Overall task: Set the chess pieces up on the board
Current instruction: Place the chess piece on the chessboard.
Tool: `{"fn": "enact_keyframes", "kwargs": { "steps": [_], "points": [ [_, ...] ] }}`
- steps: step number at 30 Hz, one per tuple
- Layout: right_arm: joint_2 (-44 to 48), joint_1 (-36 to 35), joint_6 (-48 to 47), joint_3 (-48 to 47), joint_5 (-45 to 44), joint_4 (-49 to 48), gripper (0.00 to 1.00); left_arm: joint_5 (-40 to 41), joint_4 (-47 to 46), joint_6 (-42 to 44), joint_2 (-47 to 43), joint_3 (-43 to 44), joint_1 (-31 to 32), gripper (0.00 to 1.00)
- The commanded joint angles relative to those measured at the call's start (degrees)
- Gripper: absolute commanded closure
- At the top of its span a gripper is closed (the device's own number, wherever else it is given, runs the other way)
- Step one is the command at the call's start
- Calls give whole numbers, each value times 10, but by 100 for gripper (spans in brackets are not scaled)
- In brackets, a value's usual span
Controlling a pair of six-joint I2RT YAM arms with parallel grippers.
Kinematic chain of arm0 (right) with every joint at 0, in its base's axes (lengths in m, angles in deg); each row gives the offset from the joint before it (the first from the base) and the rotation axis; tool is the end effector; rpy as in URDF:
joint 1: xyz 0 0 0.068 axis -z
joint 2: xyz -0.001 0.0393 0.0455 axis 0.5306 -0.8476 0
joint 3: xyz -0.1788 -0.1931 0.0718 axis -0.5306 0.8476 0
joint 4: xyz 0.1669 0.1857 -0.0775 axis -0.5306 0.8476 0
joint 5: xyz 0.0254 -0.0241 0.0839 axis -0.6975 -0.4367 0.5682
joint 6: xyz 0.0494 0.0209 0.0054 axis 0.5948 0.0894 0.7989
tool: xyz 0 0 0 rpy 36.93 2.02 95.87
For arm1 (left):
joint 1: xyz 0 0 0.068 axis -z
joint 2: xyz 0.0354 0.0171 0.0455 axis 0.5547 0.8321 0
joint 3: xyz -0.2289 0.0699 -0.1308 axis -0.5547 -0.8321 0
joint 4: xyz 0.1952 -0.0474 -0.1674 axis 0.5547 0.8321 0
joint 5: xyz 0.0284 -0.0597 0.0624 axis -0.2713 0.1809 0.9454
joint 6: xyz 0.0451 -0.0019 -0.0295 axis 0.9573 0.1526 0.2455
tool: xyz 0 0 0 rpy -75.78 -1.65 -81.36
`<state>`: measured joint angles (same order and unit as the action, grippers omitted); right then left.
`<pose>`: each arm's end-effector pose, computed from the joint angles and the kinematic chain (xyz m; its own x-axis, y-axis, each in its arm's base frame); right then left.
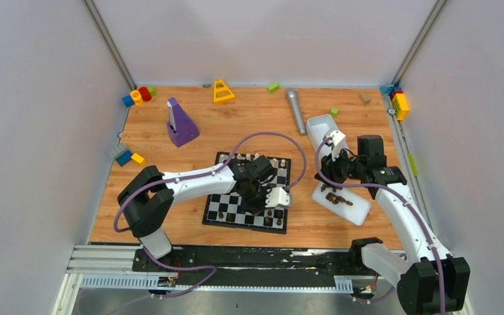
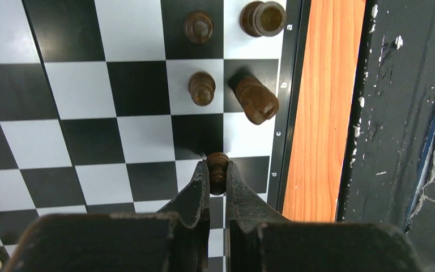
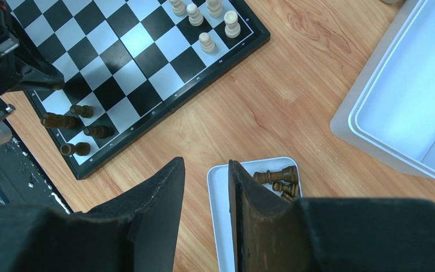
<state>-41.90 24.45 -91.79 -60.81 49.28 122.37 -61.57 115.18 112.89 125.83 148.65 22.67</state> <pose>0.1953 0.0468 0.2644 -0.4701 -0.4011 -0.7862 -0.7513 0.6493 0.1180 0.1657 -0.2715 0.1919 0.0269 0.9049 -0.4247 0.9896 -0.0843 -0.1170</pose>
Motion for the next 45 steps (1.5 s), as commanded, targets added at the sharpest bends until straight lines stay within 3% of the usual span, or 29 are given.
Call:
{"fn": "enact_keyframes", "kwargs": {
  "steps": [1, 15, 23, 29, 35, 45],
  "points": [
    [9, -3, -11, -3, -3, -4, 65, -2, -19, 8, 14, 33, 10, 90],
    [9, -3, -11, -3, -4, -4, 65, 13, -31, 3, 36, 44, 23, 85],
    [7, -3, -11, -2, -5, -4, 65, 29, -41, -4, 31, 37, 23, 64],
    [5, -3, -11, -2, -5, -4, 65, 67, -65, -8, -19, 12, 22, 38],
    [6, -2, -10, -2, -17, -1, 65, 78, -58, -5, -90, -14, -7, 30],
    [-47, -3, -40, 10, -89, 64, 56, 75, -43, -10, -221, -72, -87, 23]
  ]
}}
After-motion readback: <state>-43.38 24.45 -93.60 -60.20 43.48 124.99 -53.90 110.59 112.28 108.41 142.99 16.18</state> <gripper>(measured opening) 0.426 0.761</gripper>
